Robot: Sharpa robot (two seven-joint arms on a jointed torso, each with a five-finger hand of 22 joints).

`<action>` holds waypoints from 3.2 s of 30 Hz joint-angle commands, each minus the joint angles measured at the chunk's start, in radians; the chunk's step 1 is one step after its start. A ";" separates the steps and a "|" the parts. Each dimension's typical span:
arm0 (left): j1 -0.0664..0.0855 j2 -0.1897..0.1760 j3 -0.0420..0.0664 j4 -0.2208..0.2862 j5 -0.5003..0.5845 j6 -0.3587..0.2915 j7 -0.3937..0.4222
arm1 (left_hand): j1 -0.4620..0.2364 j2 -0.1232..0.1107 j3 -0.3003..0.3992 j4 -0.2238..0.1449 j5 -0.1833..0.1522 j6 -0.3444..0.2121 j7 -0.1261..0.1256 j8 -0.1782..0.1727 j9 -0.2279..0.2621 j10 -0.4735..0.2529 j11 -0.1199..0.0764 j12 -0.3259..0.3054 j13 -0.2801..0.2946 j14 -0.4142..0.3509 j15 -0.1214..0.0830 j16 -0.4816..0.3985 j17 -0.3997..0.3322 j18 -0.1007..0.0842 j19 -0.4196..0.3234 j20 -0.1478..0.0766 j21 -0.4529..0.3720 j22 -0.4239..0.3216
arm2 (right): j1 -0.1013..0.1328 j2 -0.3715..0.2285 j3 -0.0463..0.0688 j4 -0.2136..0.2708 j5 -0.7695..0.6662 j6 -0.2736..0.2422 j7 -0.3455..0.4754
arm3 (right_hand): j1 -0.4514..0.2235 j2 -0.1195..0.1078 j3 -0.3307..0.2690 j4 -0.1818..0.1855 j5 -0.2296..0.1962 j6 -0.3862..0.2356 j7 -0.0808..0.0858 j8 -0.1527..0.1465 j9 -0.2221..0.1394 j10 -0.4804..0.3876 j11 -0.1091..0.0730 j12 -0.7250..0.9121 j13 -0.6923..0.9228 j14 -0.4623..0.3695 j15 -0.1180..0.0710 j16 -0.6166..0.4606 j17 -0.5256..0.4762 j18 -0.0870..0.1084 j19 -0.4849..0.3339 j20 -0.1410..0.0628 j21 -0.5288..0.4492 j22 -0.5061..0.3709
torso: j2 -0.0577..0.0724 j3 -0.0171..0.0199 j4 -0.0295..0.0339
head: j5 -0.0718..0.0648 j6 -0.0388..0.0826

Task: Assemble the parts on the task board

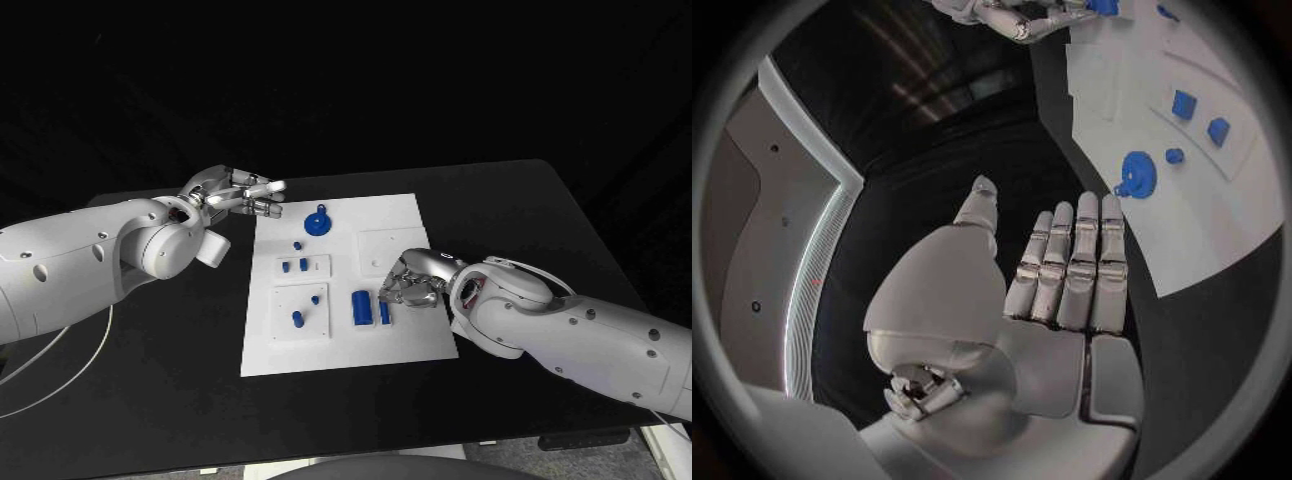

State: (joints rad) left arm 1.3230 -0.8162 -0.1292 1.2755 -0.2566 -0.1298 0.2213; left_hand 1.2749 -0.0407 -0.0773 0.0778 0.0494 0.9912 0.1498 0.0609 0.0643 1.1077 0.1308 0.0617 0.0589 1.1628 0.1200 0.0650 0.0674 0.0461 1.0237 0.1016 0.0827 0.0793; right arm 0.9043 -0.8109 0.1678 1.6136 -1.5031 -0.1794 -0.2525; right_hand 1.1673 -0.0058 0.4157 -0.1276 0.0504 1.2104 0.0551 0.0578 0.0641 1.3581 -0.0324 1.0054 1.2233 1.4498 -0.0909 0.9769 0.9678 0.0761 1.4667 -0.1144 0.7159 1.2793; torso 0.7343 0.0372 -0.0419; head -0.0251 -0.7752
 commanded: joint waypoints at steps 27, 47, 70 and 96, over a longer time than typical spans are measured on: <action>0.001 0.003 0.001 -0.001 -0.003 0.017 0.003 | 0.008 0.000 0.002 0.004 -0.002 -0.003 0.004 0.002 0.000 -0.008 0.004 -0.003 0.001 -0.005 0.002 0.000 0.000 -0.015 -0.005 0.003 -0.004 -0.002 | -0.022 0.020 -0.001 -0.003 -0.203 0.010 0.028 | 0.061 -0.023 0.070 -0.141 0.009 0.087 -0.003 0.006 0.006 0.019 -0.008 0.014 0.015 0.007 0.004 0.023 0.014 -0.013 0.052 0.006 0.038 0.028 | -0.001 0.0003 -0.0009 | -0.001 -0.009; 0.001 0.008 0.001 -0.006 -0.005 0.020 -0.001 | 0.007 -0.001 0.002 0.005 -0.002 -0.005 0.005 0.002 0.000 -0.010 0.004 -0.003 0.001 -0.005 0.002 0.000 0.000 -0.015 -0.005 0.003 -0.004 -0.002 | -0.039 0.040 -0.001 -0.037 -0.186 -0.115 0.112 | 0.081 -0.018 0.029 -0.106 -0.002 0.084 -0.005 0.006 0.004 0.021 -0.009 -0.004 0.014 0.005 0.000 0.022 0.019 -0.018 0.054 -0.002 0.033 0.037 | 0.000 0.0008 -0.0015 | -0.002 -0.008; 0.001 0.007 0.000 -0.009 -0.007 0.015 0.003 | 0.007 -0.001 0.003 0.005 -0.002 -0.006 0.005 0.002 0.001 -0.010 0.004 -0.002 0.001 -0.007 0.003 0.000 0.000 -0.014 -0.005 0.003 -0.004 -0.002 | -0.040 0.016 0.032 -0.052 0.148 -0.329 0.231 | 0.057 -0.031 -0.034 -0.031 0.038 -0.001 0.004 0.006 0.003 -0.008 -0.003 -0.030 -0.002 0.001 -0.002 0.001 0.003 -0.002 0.055 0.000 0.041 0.042 | -0.002 -0.0010 -0.0010 | -0.003 0.006; -0.004 0.119 0.000 -0.164 0.141 -0.118 0.145 | 0.028 0.073 -0.024 -0.062 0.001 0.025 -0.012 0.002 0.000 0.000 0.001 -0.003 0.001 -0.040 0.006 -0.004 -0.001 -0.004 -0.010 0.013 0.000 -0.001 | 0.079 0.150 0.117 -0.545 1.069 -0.063 0.503 | 0.021 0.002 -0.128 -0.028 0.243 -0.147 0.067 0.005 -0.001 -0.211 0.146 -0.944 -1.166 -0.275 0.183 -0.917 -0.716 0.022 -0.412 0.204 -0.653 -0.909 | -0.053 -0.0092 -0.0015 | 0.027 0.164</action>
State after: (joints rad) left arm 1.3187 -0.7057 -0.1299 1.1217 -0.1847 -0.2135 0.3124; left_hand 1.3052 0.0239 -0.1024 0.0228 0.0494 1.0128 0.1427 0.0609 0.0643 1.1114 0.1342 0.0617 0.0590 1.1283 0.1258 0.0650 0.0678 0.0460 1.0165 0.1088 0.0827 0.0793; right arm 0.9805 -0.6718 0.2821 1.0969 -0.6028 -0.3690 0.1776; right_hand 1.1989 -0.0012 0.2874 -0.1585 0.2982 1.0711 0.1224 0.0636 0.0634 1.1656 0.1048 0.0676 0.0888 1.2043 0.0811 0.0722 0.2902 0.1013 1.0858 0.0746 0.0637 0.4157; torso 0.6940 0.0277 -0.0420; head -0.0041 -0.6310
